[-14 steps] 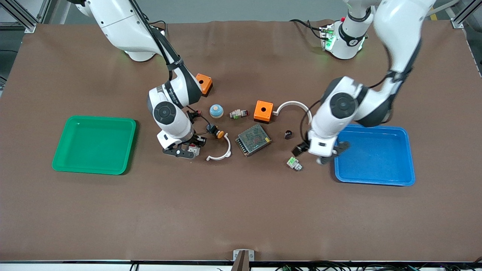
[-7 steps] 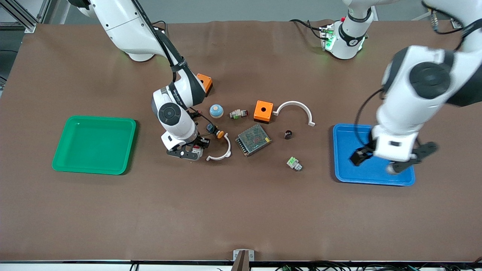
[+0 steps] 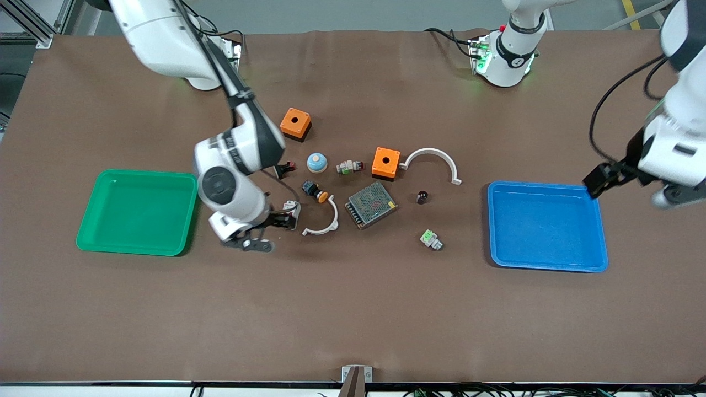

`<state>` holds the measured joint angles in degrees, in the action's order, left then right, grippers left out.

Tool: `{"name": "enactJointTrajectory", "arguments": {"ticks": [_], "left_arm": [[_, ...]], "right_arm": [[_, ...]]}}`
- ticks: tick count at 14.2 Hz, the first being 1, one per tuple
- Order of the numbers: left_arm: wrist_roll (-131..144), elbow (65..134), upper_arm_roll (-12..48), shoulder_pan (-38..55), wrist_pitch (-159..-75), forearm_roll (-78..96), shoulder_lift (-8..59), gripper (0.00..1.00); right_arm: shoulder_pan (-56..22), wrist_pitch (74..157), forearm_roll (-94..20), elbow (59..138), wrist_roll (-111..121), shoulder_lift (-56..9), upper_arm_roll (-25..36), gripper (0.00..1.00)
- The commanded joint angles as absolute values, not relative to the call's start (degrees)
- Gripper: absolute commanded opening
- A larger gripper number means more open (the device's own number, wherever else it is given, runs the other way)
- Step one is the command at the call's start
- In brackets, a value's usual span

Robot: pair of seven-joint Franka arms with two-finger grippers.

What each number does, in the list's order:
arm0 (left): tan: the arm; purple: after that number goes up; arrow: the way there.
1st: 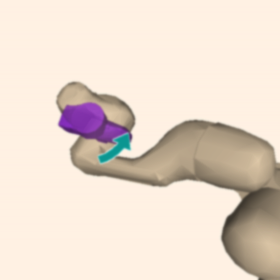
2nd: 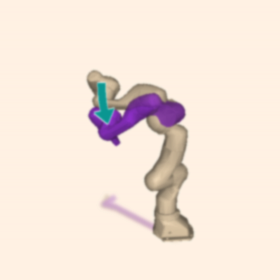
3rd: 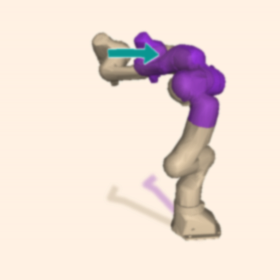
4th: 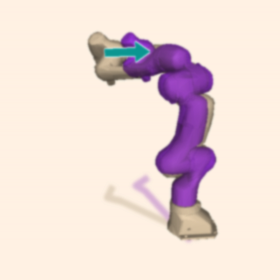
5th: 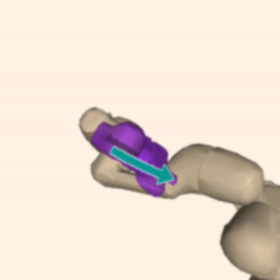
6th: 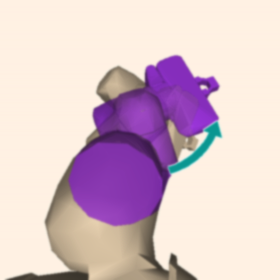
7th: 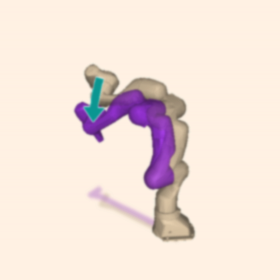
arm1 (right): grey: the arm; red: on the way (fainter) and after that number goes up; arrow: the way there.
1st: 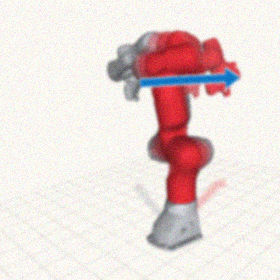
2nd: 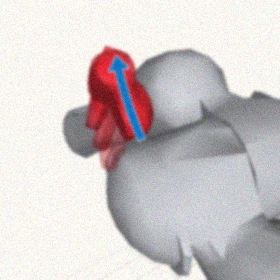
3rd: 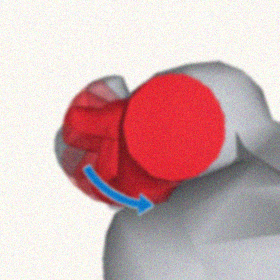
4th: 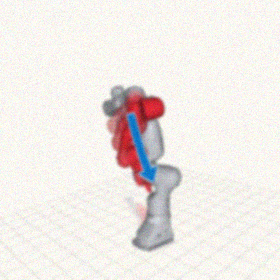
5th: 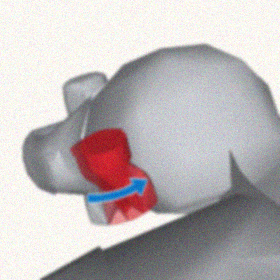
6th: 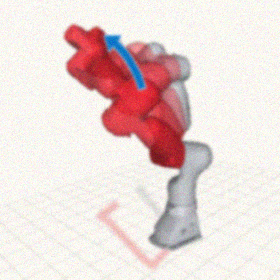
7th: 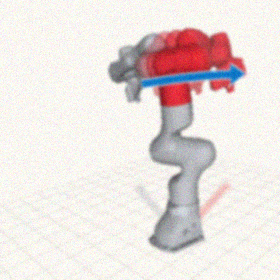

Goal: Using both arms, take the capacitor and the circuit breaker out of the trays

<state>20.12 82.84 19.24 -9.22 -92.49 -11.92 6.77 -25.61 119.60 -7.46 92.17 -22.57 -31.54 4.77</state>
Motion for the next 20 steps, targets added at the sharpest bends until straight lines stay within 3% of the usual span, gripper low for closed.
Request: {"name": "enactJointTrajectory", "arguments": {"ticks": [1, 3, 8, 15, 20], "left_arm": [[13.5, 84.9, 5.9, 0.8, -88.8, -8.7, 2.0, 1.00], [11.7, 86.1, 0.8, 4.6, -87.6, -7.7, 0.3, 1.00], [9.4, 89.6, 0.8, 4.0, -87.7, -3.7, -2.5, 1.00], [9.2, 89.9, 7.4, -1.2, -89.3, -3.4, -2.6, 1.00], [9.2, 89.4, 7.6, -1.1, -89.3, -3.5, -2.5, 1.00]], "right_arm": [[-17.8, 111.1, -7.1, 91.2, -12.2, -26.9, 4.8, 1.00], [-13.0, 106.2, -6.5, 91.2, -6.7, -23.7, 5.0, 1.00], [-5.9, 96.4, -1.0, 91.0, -0.5, -17.6, 5.0, 1.00], [0.9, 85.2, 0.2, 79.0, 4.9, -17.8, 4.9, 1.00], [2.1, 85.7, -1.7, 78.3, 4.5, -17.9, 4.7, 1.00]]}}
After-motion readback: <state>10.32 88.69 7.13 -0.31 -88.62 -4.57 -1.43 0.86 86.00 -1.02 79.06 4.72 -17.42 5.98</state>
